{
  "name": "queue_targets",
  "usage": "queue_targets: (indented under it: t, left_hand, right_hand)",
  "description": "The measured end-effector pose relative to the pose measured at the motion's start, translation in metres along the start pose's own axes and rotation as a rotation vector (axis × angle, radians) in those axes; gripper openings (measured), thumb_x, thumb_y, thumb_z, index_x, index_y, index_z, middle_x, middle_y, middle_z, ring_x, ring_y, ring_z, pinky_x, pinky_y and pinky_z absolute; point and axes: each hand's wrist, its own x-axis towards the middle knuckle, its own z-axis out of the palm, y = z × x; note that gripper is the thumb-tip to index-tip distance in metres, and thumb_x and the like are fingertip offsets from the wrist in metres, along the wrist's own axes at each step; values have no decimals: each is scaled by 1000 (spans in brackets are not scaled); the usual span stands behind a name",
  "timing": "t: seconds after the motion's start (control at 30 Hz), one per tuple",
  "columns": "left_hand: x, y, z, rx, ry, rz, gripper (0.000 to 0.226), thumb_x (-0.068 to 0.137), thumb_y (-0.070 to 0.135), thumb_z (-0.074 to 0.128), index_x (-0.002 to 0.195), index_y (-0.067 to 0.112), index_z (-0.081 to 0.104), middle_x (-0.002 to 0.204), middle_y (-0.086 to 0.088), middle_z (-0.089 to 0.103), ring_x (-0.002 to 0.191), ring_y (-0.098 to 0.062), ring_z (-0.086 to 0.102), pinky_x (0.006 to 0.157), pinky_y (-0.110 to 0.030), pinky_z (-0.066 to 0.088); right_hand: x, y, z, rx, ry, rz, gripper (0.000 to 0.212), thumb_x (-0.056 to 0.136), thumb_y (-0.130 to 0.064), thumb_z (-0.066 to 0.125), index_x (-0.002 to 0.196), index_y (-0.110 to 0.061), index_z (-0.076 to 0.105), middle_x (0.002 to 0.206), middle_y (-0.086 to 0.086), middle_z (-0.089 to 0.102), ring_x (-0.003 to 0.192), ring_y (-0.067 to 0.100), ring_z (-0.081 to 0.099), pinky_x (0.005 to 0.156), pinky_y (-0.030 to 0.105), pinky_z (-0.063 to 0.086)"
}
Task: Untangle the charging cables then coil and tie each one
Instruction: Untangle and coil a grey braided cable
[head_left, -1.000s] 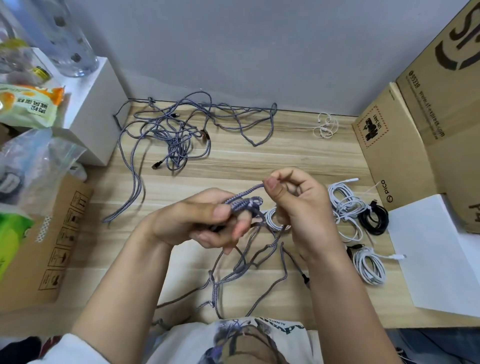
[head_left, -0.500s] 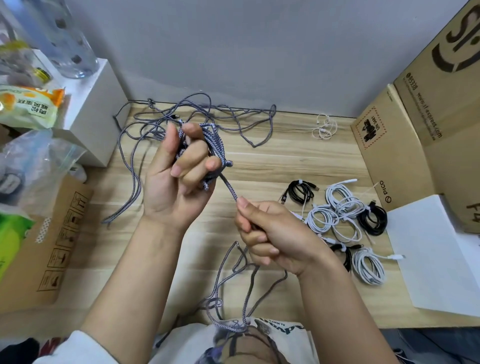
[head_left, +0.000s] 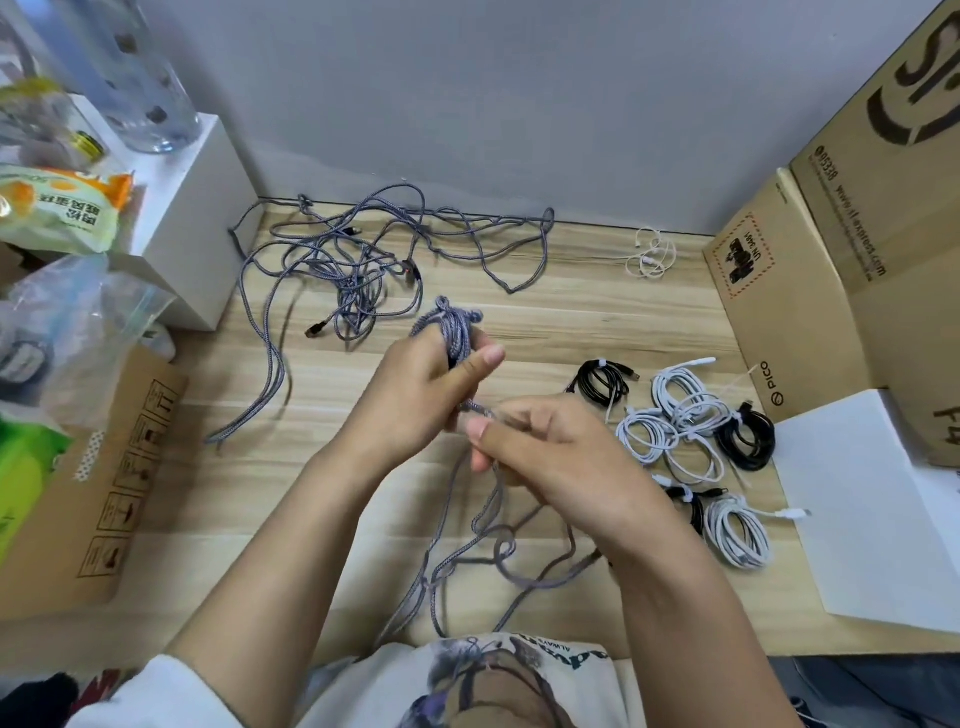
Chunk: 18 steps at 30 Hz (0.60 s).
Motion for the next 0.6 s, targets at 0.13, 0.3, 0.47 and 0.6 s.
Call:
queue_targets:
  t: [0.13,0.3,0.47,0.6]
  left_hand:
    - [-9,6,0,-151,-259,-109,56,84,65,34,57,19,54,42,-1,37,36,-11,28,37,-15,23]
    - [-14,14,-8,-318,-601,-118,69,72,83,34,65,18,59,37,6,30,38,-13,20,44,-22,22]
    - [-15,17,-16,-478,-808,-118,44,76,64,60,59,24,57,36,12,30,37,-14,15,53,-37,41]
    - [-16,19,-17,-700,-859,-140,35,81,53,62,61,24,58,36,15,31,32,-4,20,57,-20,45]
  right_hand:
    - [4,4,-6,58,188,-130,31,78,-33,64,54,-13,62,46,13,37,44,15,33,46,25,27]
    - [9,7,-13,107,305,-233,28,76,-26,74,53,-13,65,51,11,64,53,21,55,66,34,50]
    - [10,7,-16,122,370,-233,25,57,-40,73,51,-19,64,40,-11,45,45,3,32,46,16,28]
    - [14,9,-17,13,338,-277,39,68,-55,69,57,-18,63,54,18,47,54,20,37,52,33,32]
